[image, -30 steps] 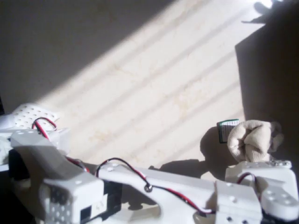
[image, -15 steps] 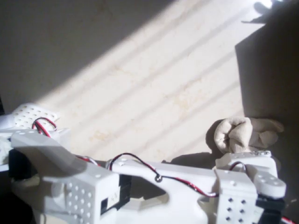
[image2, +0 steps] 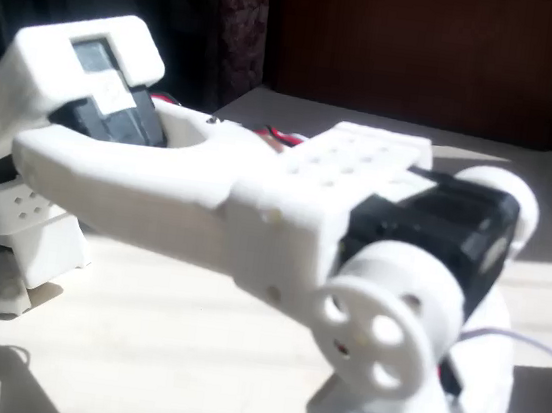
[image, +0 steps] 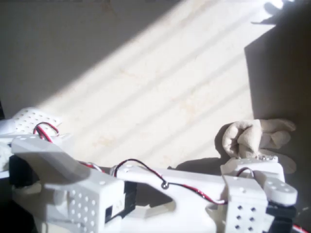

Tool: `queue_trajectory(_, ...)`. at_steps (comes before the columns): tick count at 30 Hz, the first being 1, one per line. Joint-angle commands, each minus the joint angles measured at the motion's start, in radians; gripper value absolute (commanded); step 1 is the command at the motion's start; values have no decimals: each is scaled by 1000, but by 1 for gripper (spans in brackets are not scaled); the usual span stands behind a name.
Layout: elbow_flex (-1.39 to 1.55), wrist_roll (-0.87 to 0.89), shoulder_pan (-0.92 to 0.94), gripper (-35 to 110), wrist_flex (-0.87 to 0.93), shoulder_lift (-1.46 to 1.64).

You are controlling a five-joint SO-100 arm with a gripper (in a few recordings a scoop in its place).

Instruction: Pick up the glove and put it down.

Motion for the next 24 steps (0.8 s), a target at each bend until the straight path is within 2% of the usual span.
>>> queue_trajectory(1,-35,-9,2,28,20,78)
queue_trajectory(12,-32,-2,-6,28,66,301)
queue_trajectory(24,-35,9,-325,28,129,414)
